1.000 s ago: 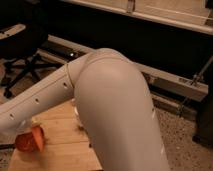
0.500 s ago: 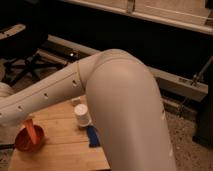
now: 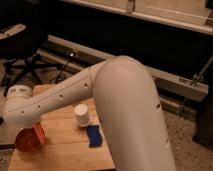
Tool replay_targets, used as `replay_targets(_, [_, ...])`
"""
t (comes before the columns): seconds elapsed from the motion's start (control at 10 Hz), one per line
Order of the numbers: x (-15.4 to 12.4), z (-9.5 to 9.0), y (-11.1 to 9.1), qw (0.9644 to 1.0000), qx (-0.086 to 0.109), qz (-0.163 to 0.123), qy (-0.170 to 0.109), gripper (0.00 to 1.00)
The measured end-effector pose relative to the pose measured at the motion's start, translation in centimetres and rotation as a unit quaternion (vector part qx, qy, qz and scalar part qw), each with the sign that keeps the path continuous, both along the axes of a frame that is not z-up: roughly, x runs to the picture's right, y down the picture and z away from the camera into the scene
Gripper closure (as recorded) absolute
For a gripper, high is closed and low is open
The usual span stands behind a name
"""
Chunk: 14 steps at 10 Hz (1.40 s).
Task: Place the pepper in the ceramic bowl
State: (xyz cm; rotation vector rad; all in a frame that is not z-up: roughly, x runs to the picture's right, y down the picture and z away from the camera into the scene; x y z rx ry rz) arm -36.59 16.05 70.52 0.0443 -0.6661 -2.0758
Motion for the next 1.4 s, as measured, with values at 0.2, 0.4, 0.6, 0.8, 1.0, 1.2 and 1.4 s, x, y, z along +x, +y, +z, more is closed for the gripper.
replay_targets(0.2, [-0.7,1.4,0.7,0.9998,-0.008,-0.003,0.017,1.0])
replay_targets(0.4, [-2.1,2.0,1.0,0.9995,-0.011,-0.003,0.029,1.0])
replay_targets(0.6, [-3.4,2.2,1.0,0.9993,-0.013,0.004,0.034,1.0])
replay_targets(0.8, [-4.4,2.2,0.6,0.9993,-0.016,0.014,0.031,0.97])
replay_targets(1.0, [-4.8,2.3,0.3,0.9991,-0.021,0.025,0.026,0.78])
replay_targets(1.2, [-4.8,2.5,0.3,0.9989,-0.027,0.032,0.022,0.58])
replay_targets(1.4, [-4.8,2.6,0.4,0.9988,-0.031,0.035,0.015,0.36])
